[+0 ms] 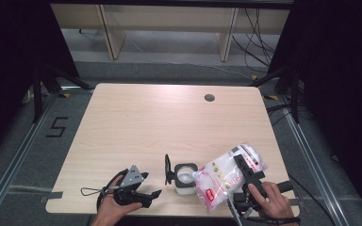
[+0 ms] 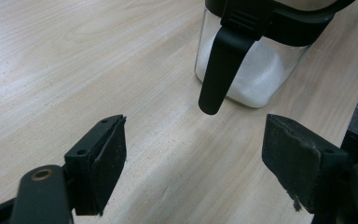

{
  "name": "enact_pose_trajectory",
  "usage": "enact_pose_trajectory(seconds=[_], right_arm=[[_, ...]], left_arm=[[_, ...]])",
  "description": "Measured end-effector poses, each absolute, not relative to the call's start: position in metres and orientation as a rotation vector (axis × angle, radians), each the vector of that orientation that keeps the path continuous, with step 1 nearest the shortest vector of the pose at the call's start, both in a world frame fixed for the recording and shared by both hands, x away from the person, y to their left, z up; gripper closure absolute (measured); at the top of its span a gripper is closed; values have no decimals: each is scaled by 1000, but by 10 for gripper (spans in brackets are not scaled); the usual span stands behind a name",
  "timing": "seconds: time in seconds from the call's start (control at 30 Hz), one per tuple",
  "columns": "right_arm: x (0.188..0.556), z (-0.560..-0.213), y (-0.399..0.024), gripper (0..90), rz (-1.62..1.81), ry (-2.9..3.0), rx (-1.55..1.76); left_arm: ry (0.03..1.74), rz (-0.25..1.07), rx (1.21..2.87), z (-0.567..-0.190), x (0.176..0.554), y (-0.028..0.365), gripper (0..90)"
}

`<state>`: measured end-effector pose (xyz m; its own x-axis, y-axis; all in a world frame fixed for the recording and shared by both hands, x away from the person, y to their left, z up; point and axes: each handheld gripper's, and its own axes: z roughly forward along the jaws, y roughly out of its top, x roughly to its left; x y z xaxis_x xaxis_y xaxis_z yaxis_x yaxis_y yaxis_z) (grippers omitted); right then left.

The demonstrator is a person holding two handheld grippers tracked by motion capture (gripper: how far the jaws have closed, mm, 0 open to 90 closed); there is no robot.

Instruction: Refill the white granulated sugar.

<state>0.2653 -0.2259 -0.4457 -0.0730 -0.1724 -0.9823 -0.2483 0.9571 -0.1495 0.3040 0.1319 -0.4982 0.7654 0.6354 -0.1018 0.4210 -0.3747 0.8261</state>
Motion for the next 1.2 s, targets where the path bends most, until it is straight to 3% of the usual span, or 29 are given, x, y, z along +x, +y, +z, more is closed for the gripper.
enact_pose_trajectory(seconds=[1.2], right_arm=[[264, -442, -225, 437, 34, 1642, -364]], left_arm=[[802, 280, 2031, -497, 303, 132, 215]])
